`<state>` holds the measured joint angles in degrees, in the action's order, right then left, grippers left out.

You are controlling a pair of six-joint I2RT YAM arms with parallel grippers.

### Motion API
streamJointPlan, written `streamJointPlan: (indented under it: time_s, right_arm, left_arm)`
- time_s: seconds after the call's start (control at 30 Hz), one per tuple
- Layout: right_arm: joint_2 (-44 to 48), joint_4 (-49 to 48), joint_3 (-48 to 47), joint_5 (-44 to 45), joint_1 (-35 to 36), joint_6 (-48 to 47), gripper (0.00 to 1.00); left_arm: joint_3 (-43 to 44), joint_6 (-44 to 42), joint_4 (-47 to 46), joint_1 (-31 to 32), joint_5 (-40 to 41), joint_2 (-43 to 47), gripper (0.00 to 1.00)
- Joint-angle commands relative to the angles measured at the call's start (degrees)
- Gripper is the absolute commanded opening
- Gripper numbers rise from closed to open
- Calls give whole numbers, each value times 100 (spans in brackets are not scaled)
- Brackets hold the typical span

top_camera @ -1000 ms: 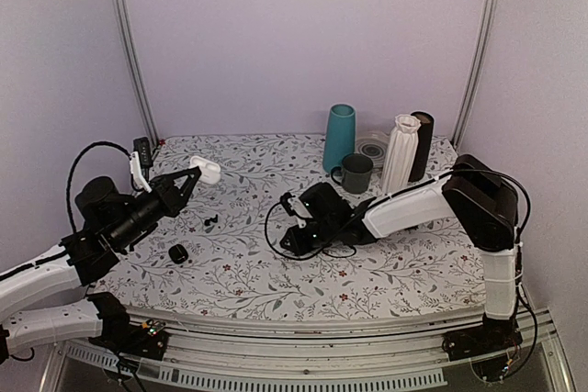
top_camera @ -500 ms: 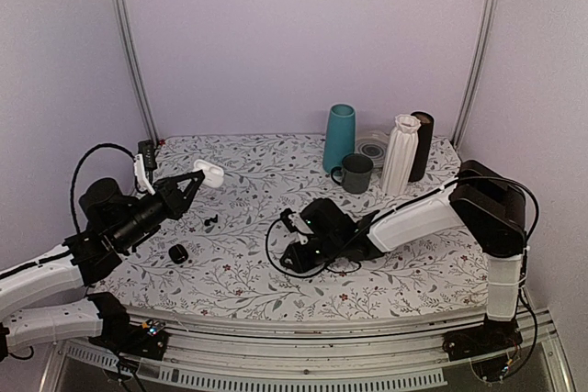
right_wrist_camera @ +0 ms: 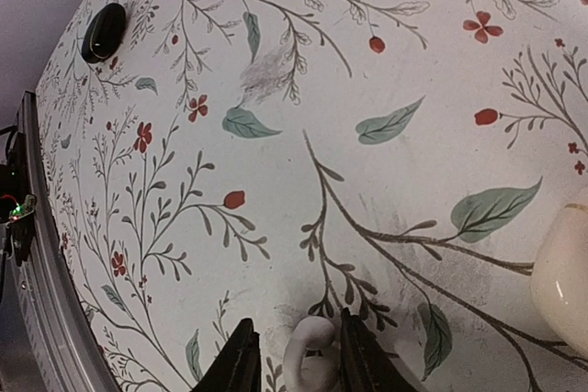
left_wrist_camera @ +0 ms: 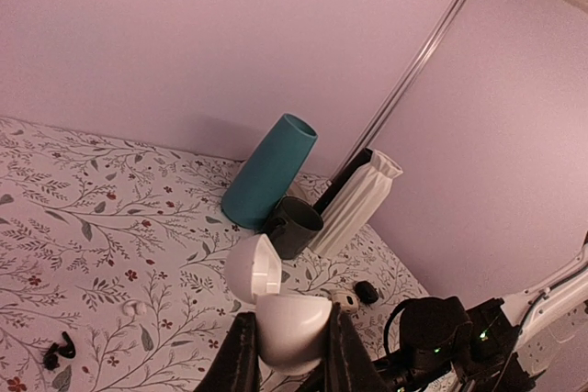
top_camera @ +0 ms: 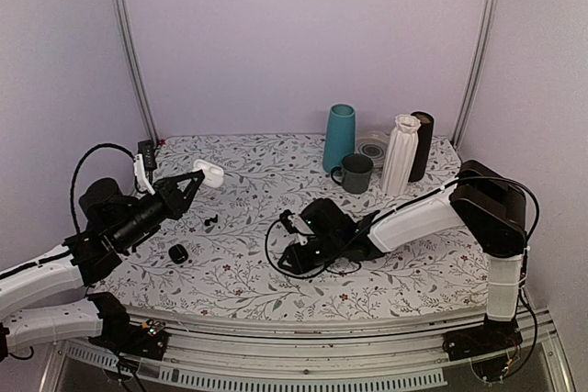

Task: Insert the wireless bluetooth earbuds into the charging case
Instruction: Move the left earbud to the center of the board, then pick up the left earbud from the center of the board.

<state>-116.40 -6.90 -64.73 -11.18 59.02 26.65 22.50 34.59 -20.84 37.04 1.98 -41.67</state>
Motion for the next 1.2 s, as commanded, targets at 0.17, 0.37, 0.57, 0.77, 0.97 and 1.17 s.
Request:
streamJointPlan:
  time_s: [0.17, 0.37, 0.57, 0.77, 0.97, 1.17]
  right_arm:
    - [293, 98, 82, -11, -147, 215, 26]
    - [311, 124, 67, -40, -160, 201, 16]
    - [302, 156, 56, -83, -156, 173, 7]
    - [358, 237, 44, -82, -158, 147, 4]
    - [801, 259, 156, -15, -197, 73, 4]
    - [1653, 289, 248, 23, -257, -197, 4]
  left_arm:
    - [-44, 15, -175, -83, -26, 37, 0]
    - [-44, 22, -197, -78, -40, 10, 0]
    - [-50, 22, -238, -83, -59, -15, 0]
    - [-43, 7, -270, -84, -107, -64, 0]
    - [-35, -380, -508, -95, -704, -194, 0]
    - [68, -768, -819, -235, -1762, -448, 0]
